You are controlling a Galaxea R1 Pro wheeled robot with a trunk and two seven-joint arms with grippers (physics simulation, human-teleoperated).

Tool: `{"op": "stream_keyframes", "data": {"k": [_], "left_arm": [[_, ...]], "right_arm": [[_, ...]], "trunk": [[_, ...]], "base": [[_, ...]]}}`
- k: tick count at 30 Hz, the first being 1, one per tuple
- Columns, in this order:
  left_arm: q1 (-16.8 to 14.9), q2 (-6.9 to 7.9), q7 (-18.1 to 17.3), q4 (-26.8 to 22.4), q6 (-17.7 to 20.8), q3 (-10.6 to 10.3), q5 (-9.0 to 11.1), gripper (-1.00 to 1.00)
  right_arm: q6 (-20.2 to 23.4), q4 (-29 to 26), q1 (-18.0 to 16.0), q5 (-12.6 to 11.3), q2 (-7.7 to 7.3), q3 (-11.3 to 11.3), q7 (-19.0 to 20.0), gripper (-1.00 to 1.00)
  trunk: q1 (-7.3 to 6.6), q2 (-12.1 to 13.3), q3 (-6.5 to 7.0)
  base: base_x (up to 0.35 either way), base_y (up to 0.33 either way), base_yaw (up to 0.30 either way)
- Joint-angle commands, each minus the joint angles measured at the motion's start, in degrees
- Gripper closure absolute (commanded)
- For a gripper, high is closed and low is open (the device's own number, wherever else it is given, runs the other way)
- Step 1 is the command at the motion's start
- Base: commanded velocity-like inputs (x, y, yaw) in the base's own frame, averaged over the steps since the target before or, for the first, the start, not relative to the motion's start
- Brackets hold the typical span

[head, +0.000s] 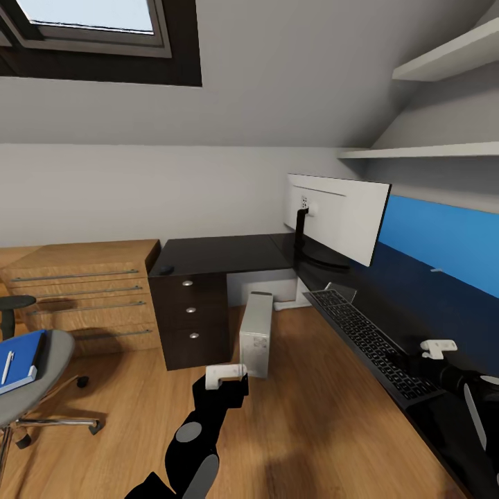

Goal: In the bedroom, organize the workspace by keeping the computer under the desk, ensuring the monitor is on the desk, placing the keyboard on the desk next to the monitor, placing the mouse on the desk next to the keyboard, moving the folder from the swivel chair onto the desk next to the mouse, stacking the notebook on top of the folder with the pen on top of the notebook, and positioning the swivel chair next to the desk.

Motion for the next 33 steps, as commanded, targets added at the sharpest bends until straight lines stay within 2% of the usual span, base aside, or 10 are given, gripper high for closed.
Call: {"op": "stream_keyframes", "data": {"k": [1,9,33], "left_arm": [[-0.07,0.02,0.51,-0.06,0.12,-0.09,0.50,-1.00],[-0.07,0.05,0.51,-0.04,0.12,-0.07,0.50,-1.00],[-0.07,0.05,0.50,-0.04,0.12,-0.07,0.57,-1.00]], "right_arm": [[0.13,1.58,-0.02,1.02,0.03,-0.14,0.49,-1.00],[0.13,1.58,-0.02,1.02,0.03,-0.14,0.47,-1.00],[0.13,1.58,-0.02,1.11,0.05,0.45,0.43,-1.00]], "trunk": [[0.00,-0.02,-0.07],[0.00,-0.02,-0.07],[0.00,-0.02,-0.07]], "base": [[0.000,0.000,0.000],[-0.012,-0.011,0.000],[-0.138,-0.096,0.000]]}}
